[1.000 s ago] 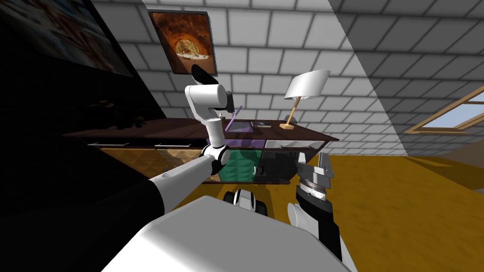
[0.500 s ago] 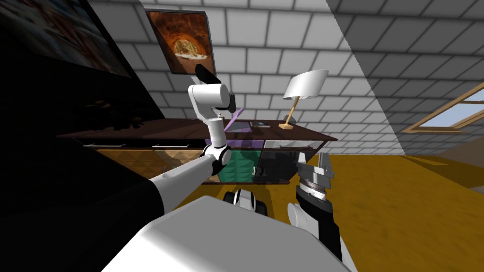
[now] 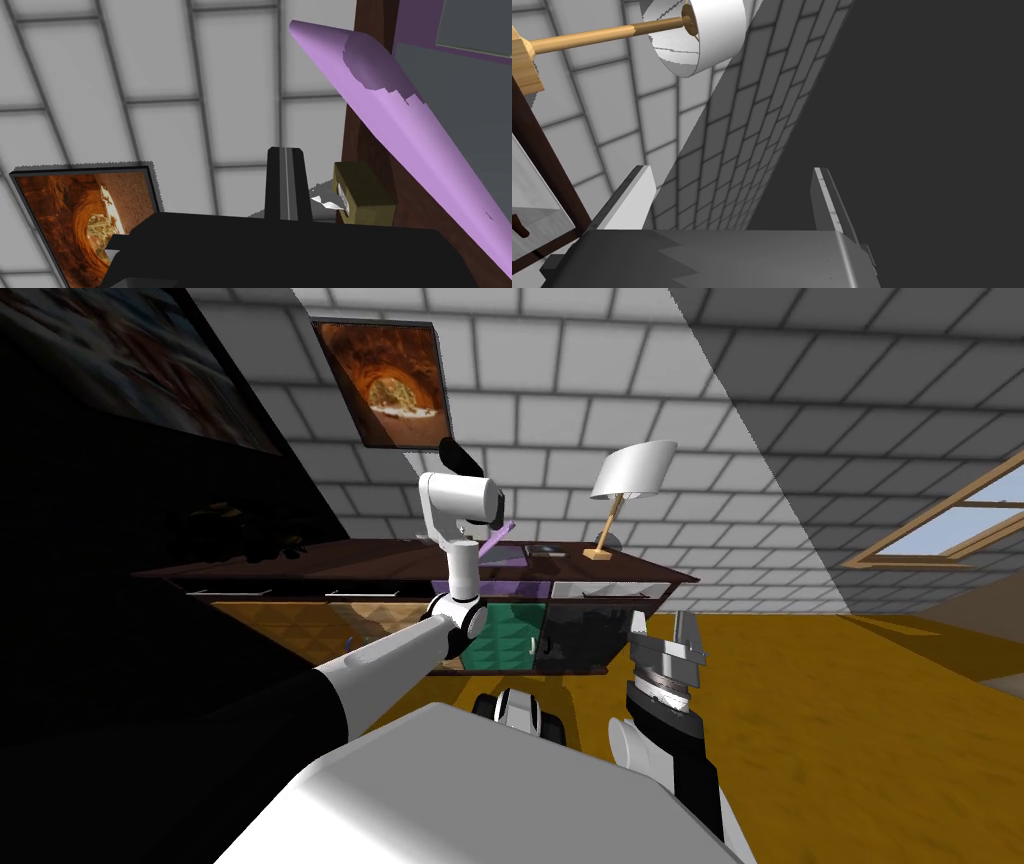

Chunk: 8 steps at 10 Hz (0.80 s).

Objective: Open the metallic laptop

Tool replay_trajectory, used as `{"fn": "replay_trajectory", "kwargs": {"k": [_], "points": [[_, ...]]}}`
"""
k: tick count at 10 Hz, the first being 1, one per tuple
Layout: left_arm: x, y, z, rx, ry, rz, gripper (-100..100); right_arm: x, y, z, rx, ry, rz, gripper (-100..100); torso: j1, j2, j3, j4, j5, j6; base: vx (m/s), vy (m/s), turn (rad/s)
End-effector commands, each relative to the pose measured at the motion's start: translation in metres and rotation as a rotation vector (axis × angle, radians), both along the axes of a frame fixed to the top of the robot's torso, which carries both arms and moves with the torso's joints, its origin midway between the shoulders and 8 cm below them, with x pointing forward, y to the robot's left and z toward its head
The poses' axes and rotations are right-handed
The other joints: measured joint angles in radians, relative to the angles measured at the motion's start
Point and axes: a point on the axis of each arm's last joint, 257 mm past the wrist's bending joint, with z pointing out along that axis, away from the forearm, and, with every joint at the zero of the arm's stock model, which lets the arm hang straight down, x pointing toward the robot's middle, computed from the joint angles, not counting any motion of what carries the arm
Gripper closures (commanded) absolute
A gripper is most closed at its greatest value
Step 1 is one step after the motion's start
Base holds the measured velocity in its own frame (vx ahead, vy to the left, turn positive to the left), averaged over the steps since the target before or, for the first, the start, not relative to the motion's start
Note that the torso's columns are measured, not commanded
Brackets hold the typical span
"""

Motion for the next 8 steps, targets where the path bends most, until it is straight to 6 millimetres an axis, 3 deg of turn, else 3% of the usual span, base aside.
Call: {"fn": "replay_trajectory", "kwargs": {"k": [1,7,8], "points": [[0.011,0.006,-0.014,-0.023,0.01,0.012,-100,0.0,0.0,0.0,0.0,0.0,0.0,0,-0.001,-0.002,-0.001,-0.001,0.0,0.0,-0.012,-0.091,0.019],[0.035,0.025,-0.044,-0.072,0.026,0.048,-100,0.0,0.0,0.0,0.0,0.0,0.0,0,-0.003,0.001,0.001,0.0,-0.001,0.0,-0.013,-0.073,0.014],[0.032,0.023,-0.041,-0.066,0.026,0.046,-100,0.0,0.0,0.0,0.0,0.0,0.0,0,-0.003,0.001,0.001,0.0,-0.001,0.0,-0.008,-0.034,0.004]]}}
